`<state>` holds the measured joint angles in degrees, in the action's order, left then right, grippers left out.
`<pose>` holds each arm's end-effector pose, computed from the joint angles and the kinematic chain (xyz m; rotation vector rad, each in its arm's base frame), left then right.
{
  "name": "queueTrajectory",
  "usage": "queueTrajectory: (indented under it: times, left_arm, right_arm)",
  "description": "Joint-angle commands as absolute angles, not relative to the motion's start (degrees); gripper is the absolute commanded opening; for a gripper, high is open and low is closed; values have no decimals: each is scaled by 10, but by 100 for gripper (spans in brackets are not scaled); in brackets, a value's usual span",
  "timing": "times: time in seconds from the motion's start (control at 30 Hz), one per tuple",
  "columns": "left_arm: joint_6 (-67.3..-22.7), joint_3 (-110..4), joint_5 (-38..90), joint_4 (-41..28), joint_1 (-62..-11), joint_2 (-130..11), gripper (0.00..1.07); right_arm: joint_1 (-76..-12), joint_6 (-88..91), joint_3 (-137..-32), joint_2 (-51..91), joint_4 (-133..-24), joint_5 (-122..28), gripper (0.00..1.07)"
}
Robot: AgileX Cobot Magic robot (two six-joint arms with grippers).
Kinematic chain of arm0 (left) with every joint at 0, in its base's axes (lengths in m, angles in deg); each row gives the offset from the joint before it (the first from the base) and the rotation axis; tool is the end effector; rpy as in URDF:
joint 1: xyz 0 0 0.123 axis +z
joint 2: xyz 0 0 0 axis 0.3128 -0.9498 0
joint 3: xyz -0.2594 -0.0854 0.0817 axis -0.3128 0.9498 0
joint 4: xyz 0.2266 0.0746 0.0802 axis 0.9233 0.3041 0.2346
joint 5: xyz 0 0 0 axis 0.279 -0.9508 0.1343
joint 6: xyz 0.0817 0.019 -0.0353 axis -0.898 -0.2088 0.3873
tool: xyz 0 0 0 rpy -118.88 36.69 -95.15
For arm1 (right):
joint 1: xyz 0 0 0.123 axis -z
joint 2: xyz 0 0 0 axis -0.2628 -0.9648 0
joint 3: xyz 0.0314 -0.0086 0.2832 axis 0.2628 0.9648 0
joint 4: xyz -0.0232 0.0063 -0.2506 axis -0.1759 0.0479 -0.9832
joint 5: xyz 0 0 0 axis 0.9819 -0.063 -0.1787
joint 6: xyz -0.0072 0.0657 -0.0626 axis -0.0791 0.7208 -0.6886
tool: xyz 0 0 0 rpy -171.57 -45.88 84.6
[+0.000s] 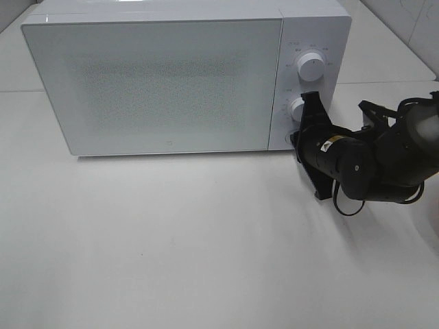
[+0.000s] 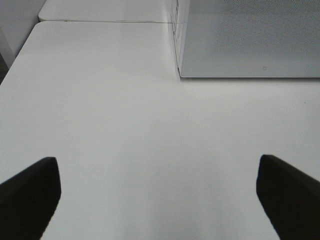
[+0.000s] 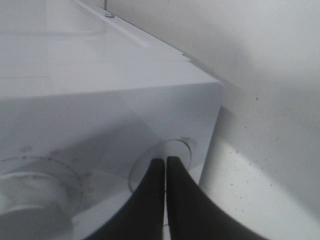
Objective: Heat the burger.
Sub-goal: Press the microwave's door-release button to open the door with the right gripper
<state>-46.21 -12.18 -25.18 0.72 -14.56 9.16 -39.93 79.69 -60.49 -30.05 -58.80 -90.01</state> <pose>-0.0082 -0.0106 0.2809 0.0323 2.0353 -0.0559 0.3328 0.1283 0.0858 1.2571 1.7365 0.9742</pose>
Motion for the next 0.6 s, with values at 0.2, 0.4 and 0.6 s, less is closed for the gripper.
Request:
queueTrajectory:
  times: [0.2,0.4,0.6]
  left_arm:
    - [-461,-122,-247,2,-144,101,102]
    - [-461,-122,-247,2,-144,101,102]
    - [-461,-122,-247,2,-144,101,102]
  right_arm:
    - [-392,796,-619,-306,-584,-939,0]
    - [-391,790,-619,-306,-581,-991,0]
    - [-391,779,-633,-306,-551,-1031,0]
